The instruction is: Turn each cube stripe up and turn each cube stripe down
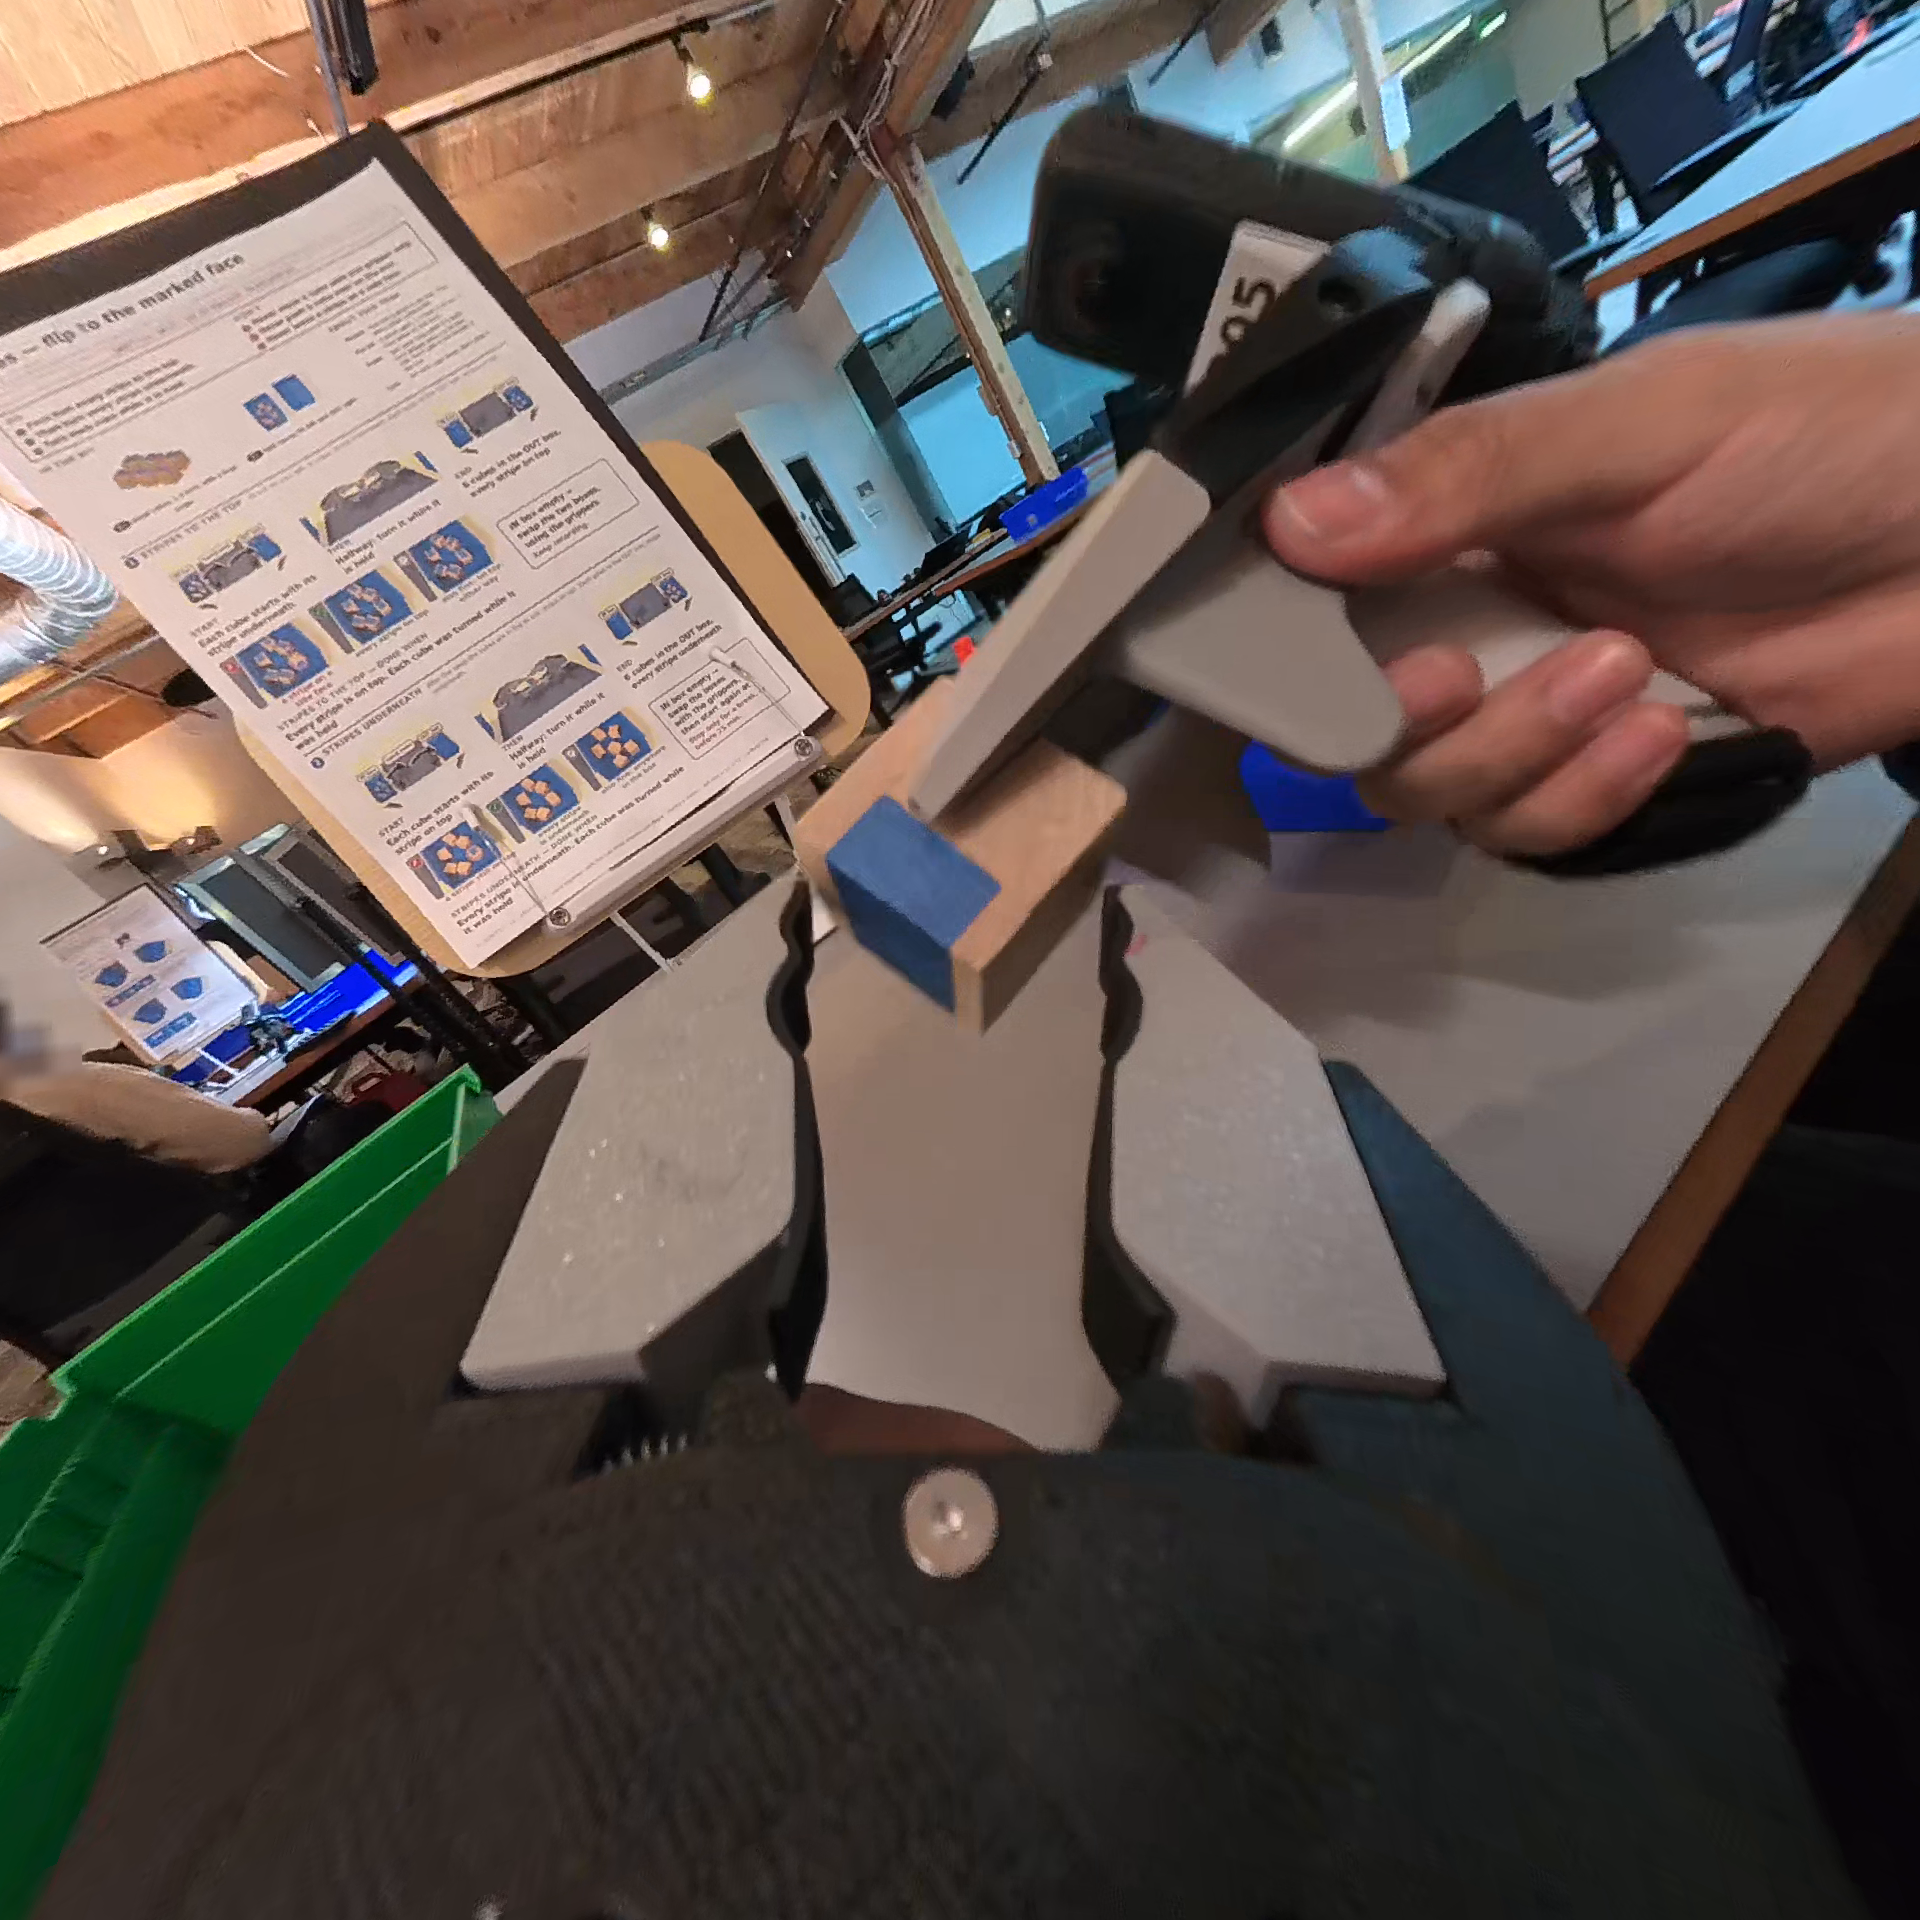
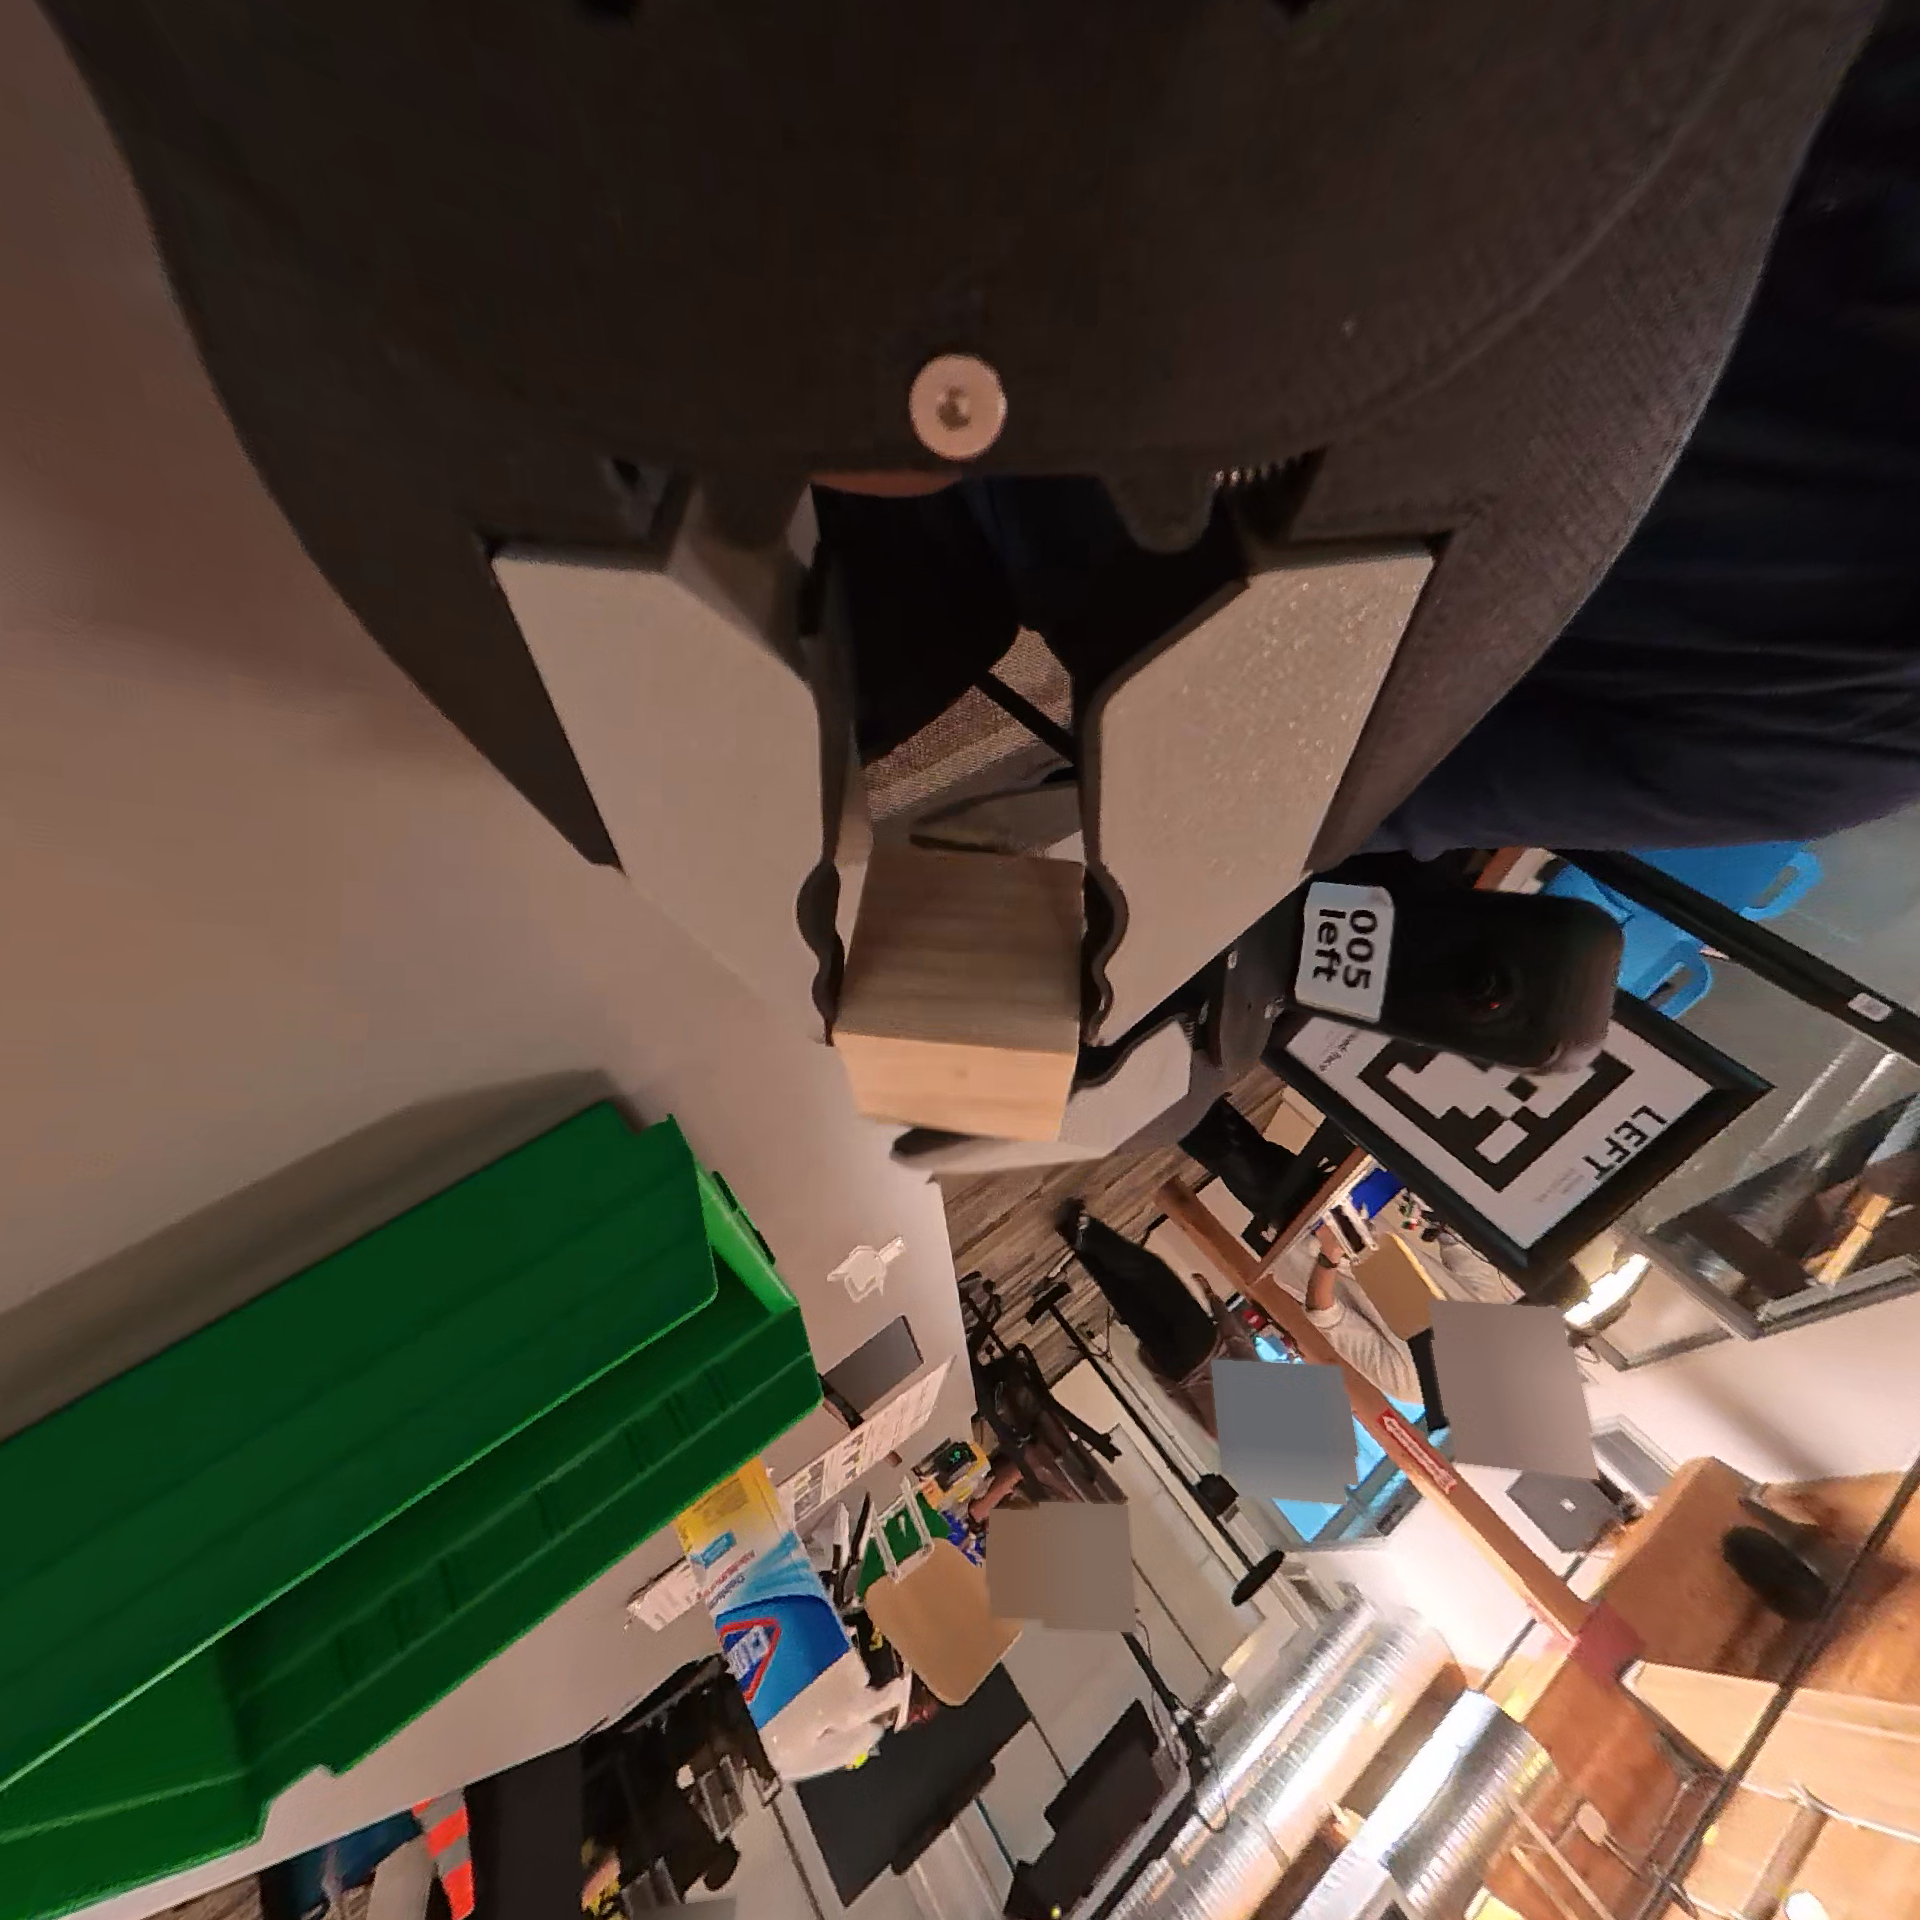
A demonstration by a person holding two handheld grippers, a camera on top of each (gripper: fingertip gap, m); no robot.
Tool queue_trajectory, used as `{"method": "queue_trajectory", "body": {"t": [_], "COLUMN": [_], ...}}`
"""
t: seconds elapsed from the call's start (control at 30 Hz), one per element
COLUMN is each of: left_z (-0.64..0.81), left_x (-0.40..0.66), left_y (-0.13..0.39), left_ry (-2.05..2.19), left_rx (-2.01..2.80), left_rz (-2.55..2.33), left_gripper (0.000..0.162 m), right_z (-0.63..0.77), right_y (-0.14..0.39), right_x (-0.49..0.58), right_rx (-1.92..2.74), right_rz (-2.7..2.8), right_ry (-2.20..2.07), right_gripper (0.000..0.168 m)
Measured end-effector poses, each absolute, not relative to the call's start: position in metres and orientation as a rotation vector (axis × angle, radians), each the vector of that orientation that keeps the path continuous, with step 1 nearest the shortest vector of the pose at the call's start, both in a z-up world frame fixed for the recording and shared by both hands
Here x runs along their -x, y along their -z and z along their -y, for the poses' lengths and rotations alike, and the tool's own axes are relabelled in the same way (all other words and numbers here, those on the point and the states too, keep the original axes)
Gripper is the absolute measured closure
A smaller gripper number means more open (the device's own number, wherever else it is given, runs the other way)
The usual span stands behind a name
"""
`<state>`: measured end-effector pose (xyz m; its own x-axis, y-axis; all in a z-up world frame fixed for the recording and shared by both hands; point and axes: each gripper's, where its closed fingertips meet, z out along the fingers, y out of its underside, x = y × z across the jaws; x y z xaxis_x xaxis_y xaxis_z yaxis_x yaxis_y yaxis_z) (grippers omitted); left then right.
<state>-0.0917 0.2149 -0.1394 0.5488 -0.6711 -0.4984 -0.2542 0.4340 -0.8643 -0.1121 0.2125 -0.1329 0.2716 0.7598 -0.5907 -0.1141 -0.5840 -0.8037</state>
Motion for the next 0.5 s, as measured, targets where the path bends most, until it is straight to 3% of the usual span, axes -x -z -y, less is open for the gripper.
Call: {"method": "queue_trajectory", "body": {"t": [0.23,0.37,0.47,0.5], "left_z": [-0.2,-0.189,-0.187,-0.187], "left_x": [0.106,0.115,0.115,0.114], "left_y": [0.19,0.241,0.257,0.256], "left_ry": [0.282,0.315,0.271,0.257], "left_rx": [1.168,1.21,1.169,1.16], "left_rz": [-1.162,-1.266,-1.285,-1.283], "left_gripper": [0.103,0.103,0.111,0.107], "right_z": [-0.248,-0.303,-0.34,-0.353], "right_y": [0.098,0.128,0.161,0.174], "right_x": [-0.023,-0.158,-0.19,-0.194], "right_rx": [1.819,2.148,2.414,2.494], "right_rz": [0.434,0.18,0.19,0.208], "right_ry": [-0.894,-0.333,-0.157,-0.102], "right_gripper": [0.126,0.126,0.125,0.125]}}
